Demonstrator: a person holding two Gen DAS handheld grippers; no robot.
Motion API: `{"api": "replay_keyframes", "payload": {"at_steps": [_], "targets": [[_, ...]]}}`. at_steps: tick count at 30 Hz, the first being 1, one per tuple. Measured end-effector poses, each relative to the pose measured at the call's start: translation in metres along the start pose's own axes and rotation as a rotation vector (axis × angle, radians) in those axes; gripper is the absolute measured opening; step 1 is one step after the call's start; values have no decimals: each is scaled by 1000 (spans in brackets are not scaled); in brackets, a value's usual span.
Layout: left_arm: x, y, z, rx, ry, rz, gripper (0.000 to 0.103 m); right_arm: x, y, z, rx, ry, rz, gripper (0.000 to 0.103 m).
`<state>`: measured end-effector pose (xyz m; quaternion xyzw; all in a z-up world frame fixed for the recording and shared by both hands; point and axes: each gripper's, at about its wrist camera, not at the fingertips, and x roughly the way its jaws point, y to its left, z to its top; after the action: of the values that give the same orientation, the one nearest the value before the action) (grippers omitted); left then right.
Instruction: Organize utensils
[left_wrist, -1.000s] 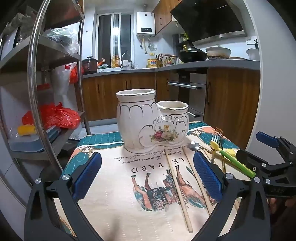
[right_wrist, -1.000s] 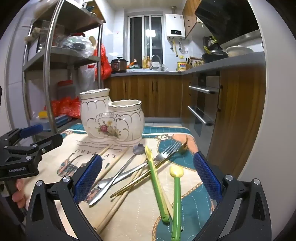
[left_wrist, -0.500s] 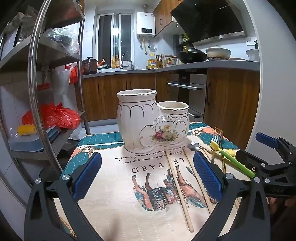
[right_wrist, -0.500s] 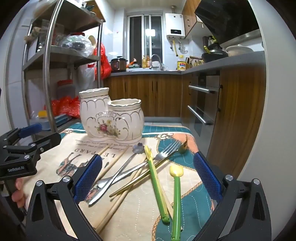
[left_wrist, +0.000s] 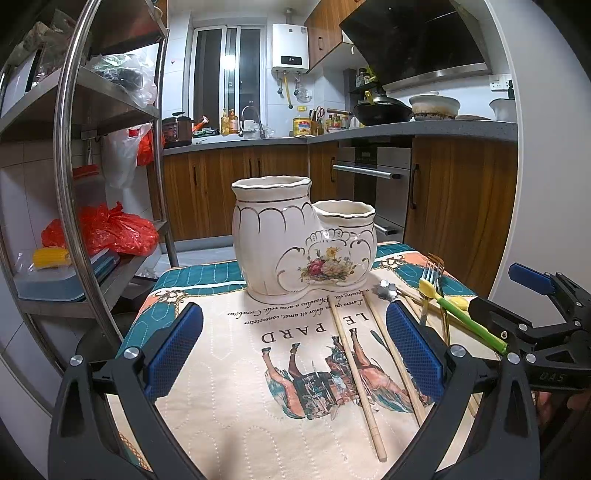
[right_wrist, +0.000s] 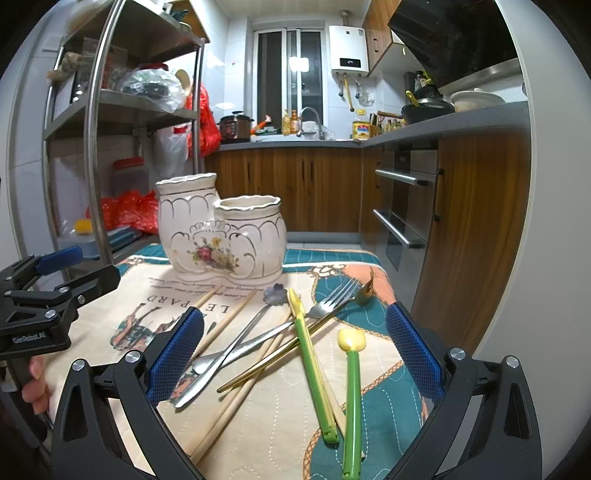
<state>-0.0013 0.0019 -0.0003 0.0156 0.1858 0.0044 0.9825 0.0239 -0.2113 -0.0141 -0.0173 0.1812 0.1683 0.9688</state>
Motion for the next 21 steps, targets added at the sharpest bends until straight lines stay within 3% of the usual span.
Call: {"api": "replay_keyframes", "payload": {"at_steps": [21], "targets": [[0, 0, 0, -4, -2, -1, 98, 1, 0, -1, -2, 2, 0, 98]]}}
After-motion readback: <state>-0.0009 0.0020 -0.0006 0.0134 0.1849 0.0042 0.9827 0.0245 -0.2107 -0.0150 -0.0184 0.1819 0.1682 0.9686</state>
